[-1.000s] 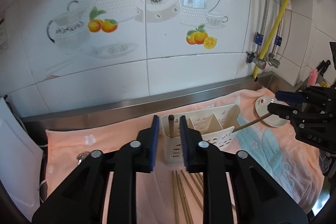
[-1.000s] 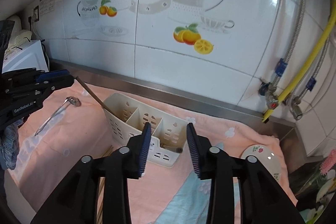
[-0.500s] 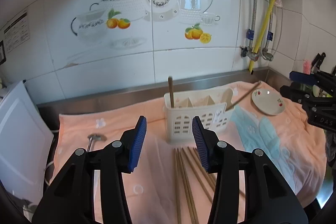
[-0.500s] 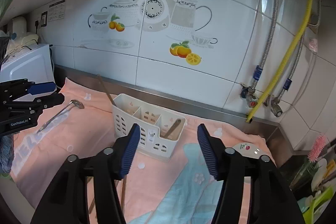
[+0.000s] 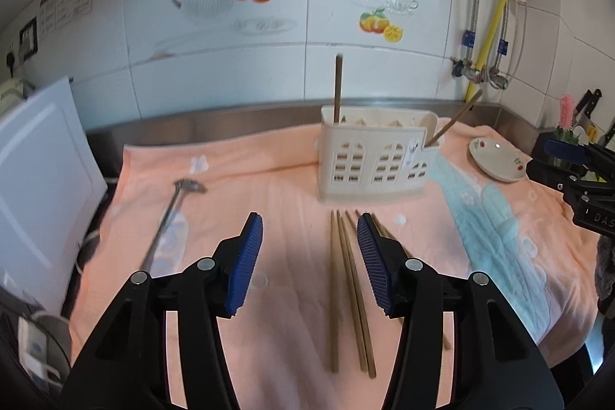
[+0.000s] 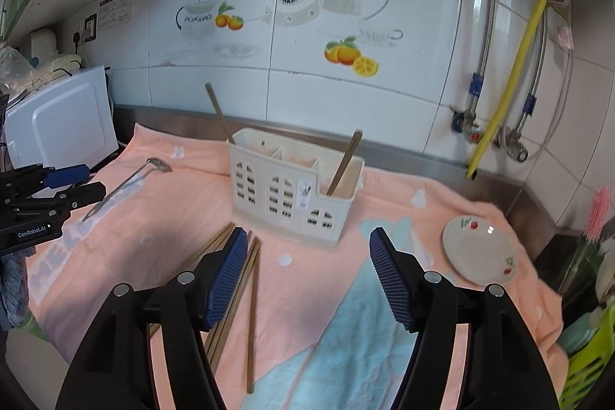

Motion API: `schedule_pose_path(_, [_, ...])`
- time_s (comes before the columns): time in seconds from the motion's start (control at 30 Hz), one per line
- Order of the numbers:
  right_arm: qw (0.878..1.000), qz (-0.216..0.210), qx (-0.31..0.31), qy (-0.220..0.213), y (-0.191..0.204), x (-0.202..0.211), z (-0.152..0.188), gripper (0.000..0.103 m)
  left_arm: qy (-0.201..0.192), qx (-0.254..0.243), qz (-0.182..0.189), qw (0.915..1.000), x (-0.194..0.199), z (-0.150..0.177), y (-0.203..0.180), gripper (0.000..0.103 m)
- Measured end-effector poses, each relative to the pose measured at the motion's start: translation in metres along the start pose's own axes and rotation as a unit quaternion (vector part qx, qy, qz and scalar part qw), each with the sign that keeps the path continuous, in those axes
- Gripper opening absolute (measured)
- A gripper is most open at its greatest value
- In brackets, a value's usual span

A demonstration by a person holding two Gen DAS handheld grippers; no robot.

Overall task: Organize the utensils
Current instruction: 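Move the open right tool back over the remaining chopsticks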

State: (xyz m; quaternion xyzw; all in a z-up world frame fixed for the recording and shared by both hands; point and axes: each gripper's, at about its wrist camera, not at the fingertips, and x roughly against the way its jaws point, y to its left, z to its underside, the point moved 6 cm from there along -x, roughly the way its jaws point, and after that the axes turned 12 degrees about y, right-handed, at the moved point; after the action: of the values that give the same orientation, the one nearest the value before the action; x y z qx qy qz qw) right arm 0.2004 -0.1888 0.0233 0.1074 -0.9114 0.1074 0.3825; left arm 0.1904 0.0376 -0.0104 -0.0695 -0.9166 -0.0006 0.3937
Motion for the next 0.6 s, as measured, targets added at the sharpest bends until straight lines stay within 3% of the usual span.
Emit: schedule_pose_path(0.6, [0.999,-0.017,-0.021,0.034,0.017,-0.032,0.053,0.069,0.044,0.032,-0.012,0.9984,-0.034,0.058,0.018,0.052])
